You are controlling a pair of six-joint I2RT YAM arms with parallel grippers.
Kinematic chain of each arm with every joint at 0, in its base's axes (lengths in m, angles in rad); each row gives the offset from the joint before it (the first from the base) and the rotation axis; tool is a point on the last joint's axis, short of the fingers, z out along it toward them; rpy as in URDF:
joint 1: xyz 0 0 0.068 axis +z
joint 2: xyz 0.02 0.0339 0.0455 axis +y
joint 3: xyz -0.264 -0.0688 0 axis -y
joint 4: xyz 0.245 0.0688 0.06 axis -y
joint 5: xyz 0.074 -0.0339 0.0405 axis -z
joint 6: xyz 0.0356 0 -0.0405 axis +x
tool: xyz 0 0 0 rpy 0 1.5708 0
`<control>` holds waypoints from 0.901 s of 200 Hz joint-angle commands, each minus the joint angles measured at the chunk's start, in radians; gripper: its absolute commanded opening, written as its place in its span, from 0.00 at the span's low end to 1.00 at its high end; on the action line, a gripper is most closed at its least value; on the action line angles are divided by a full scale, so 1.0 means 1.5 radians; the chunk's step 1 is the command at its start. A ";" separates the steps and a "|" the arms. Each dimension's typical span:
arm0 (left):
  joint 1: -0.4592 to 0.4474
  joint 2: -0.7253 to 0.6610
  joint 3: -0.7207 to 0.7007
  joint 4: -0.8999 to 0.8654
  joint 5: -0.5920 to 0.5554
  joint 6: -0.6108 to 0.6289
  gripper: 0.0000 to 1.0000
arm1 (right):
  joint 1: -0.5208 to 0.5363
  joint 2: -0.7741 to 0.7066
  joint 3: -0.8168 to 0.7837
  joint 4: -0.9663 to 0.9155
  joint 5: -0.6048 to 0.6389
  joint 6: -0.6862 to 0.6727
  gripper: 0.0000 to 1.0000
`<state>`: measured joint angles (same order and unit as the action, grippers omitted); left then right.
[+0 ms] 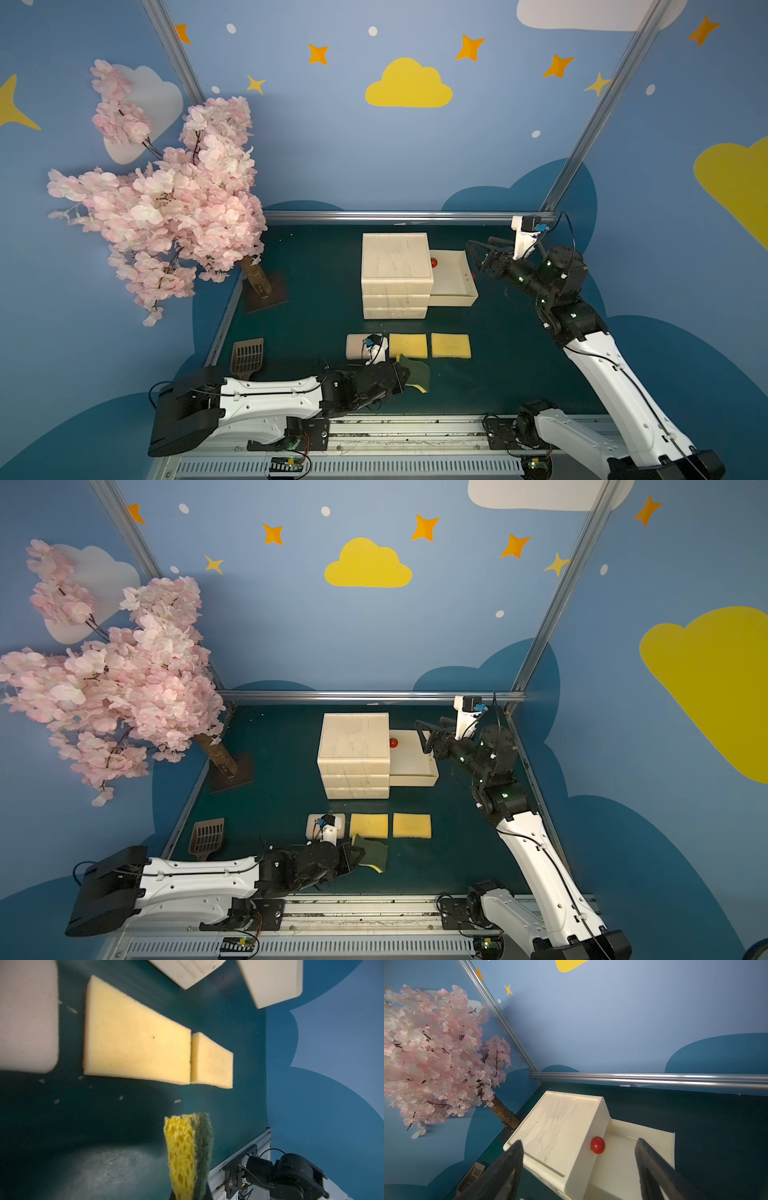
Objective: Take the sponge out of the drawer
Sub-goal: Place the sponge at the center of the board.
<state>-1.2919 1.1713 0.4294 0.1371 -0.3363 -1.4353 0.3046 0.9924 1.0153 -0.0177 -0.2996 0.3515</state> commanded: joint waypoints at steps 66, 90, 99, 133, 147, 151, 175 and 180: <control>-0.002 0.153 0.006 0.075 0.033 -0.202 0.03 | 0.041 -0.073 -0.029 0.012 0.059 -0.026 0.90; -0.002 0.199 0.029 0.090 0.053 -0.214 0.05 | 0.045 -0.060 -0.012 -0.006 0.056 -0.021 0.90; -0.002 0.222 0.039 0.098 0.059 -0.220 0.07 | 0.045 -0.056 -0.006 -0.016 0.061 -0.020 0.90; 0.000 0.339 0.066 0.202 0.103 -0.254 0.13 | 0.053 -0.074 0.006 -0.067 0.135 -0.044 0.91; 0.000 0.395 0.070 0.281 0.117 -0.263 0.15 | 0.061 -0.087 0.012 -0.088 0.171 -0.059 0.91; 0.000 0.411 0.072 0.302 0.121 -0.269 0.15 | 0.063 -0.090 0.013 -0.092 0.176 -0.062 0.91; -0.002 0.495 0.099 0.394 0.149 -0.287 0.14 | 0.075 -0.104 0.011 -0.095 0.179 -0.066 0.90; -0.003 0.505 0.103 0.407 0.151 -0.287 0.14 | 0.078 -0.107 0.009 -0.094 0.179 -0.066 0.90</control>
<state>-1.2915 1.8091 0.5816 0.6888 -0.1970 -1.8278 0.4023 0.8642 0.9993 -0.1352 -0.0780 0.2802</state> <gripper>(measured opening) 0.143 0.906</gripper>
